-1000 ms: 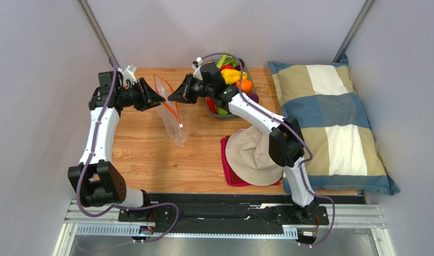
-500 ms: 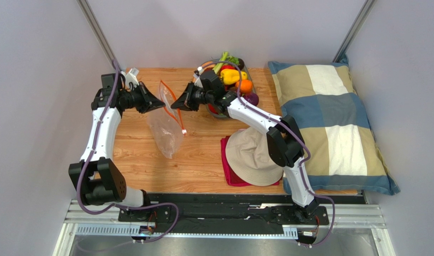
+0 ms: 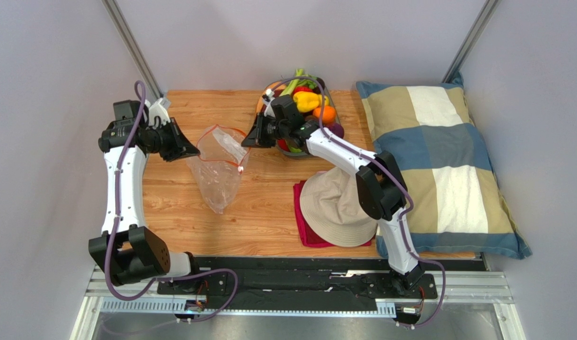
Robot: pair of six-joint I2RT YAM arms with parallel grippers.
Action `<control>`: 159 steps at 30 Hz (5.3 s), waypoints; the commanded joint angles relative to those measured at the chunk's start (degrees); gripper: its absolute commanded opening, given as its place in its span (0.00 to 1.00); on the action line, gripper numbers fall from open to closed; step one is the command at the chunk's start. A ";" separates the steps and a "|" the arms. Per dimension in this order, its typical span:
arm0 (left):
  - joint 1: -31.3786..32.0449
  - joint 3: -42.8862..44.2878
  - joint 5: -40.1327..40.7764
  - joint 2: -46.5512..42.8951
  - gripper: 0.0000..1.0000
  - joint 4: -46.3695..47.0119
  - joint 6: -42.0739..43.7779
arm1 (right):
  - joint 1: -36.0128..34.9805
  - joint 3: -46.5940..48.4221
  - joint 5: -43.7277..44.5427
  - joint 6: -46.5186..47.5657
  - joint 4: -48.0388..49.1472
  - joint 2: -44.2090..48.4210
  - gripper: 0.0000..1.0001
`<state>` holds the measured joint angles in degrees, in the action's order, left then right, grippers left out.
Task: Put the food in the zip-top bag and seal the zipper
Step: Open the zipper of the food storage bag, then pick up the fake fruit from the bin, then place the fake fruit in the zipper food storage bag.
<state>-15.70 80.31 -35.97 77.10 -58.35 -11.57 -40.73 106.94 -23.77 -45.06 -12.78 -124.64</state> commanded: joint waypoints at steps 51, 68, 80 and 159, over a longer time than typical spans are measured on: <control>0.06 2.22 -4.72 5.52 0.00 11.59 -6.53 | 4.25 13.48 11.12 58.96 -19.82 9.06 0.80; 0.06 1.69 -7.54 5.87 0.00 11.85 -5.92 | 14.27 15.32 -1.89 43.67 -23.79 1.51 0.77; 0.50 0.46 -8.15 5.78 0.00 11.50 -4.69 | 14.89 17.34 -0.40 41.46 -22.56 -3.77 0.73; 3.22 -10.26 -35.49 5.87 0.00 34.88 -31.14 | -6.38 -12.10 5.13 34.51 13.04 14.86 0.00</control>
<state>-12.45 70.48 -68.36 84.60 -25.41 -41.15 -47.03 94.39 -21.23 -13.72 -1.87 -109.65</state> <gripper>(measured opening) 0.007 0.030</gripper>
